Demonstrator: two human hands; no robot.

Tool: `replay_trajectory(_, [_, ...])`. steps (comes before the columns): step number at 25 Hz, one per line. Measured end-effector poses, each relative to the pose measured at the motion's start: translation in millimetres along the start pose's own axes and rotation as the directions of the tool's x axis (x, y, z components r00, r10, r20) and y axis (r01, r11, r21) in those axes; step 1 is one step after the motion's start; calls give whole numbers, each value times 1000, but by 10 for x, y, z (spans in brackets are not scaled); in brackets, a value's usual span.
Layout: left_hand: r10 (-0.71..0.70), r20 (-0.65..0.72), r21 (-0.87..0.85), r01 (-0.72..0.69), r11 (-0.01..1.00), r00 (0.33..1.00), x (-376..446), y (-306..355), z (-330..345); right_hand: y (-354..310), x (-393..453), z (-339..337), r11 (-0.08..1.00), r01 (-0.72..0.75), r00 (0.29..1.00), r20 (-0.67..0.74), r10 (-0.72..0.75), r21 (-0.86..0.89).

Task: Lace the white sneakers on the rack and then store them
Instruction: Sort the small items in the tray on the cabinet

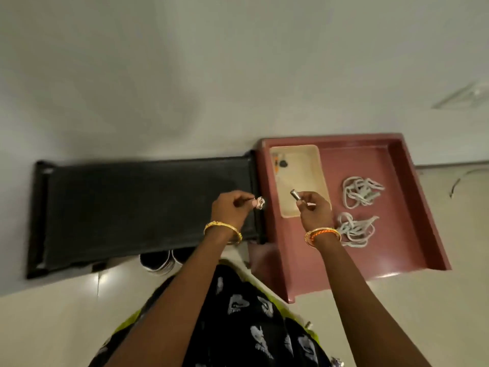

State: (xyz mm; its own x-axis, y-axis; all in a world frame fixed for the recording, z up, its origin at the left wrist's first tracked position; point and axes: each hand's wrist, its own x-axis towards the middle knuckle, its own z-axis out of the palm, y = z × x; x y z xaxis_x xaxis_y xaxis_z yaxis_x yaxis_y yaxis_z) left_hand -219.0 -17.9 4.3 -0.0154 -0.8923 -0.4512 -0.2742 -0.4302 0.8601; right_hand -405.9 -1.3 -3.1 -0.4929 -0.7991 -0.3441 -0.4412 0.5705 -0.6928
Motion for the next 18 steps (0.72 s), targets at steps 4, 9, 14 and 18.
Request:
replay_trajectory(4, [129,50,266,-138,954,990,612,401,613,206,430,-76,995,-92,994,-70,88,-46])
replay_trajectory(9, [262,214,669,-336,663,941,1153,439,964,265,729,147,978,-210,964,-165,207,0])
replay_trajectory(14, [259,1,735,-177,655,966,1413,476,1196,179,966,292,965,-243,933,-248,261,101])
replay_trajectory(18, [312,3,883,-149,445,950,1506,473,1300,122,1056,378,957,-231,917,-290,274,173])
